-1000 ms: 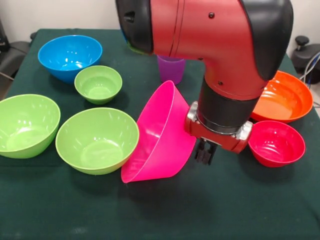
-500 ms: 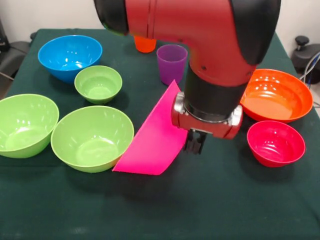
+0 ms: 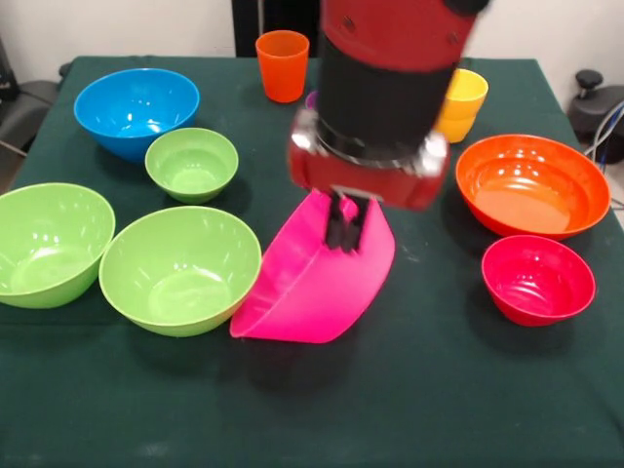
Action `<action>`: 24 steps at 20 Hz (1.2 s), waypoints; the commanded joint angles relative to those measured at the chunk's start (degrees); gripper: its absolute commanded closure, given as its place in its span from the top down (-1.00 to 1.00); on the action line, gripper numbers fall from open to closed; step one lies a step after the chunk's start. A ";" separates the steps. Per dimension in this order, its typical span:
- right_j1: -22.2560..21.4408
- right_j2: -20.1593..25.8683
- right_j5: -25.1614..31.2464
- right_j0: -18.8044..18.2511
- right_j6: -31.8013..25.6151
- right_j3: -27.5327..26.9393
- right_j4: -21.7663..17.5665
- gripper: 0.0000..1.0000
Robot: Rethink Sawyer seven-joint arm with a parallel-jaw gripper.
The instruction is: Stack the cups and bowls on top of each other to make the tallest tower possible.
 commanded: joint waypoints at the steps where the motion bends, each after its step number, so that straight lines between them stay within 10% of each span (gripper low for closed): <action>1: -6.86 5.72 10.76 -3.07 -21.69 9.23 -1.32 -1.00; 24: 7.58 5.30 2.27 4.43 -0.85 -7.22 -1.55 -1.00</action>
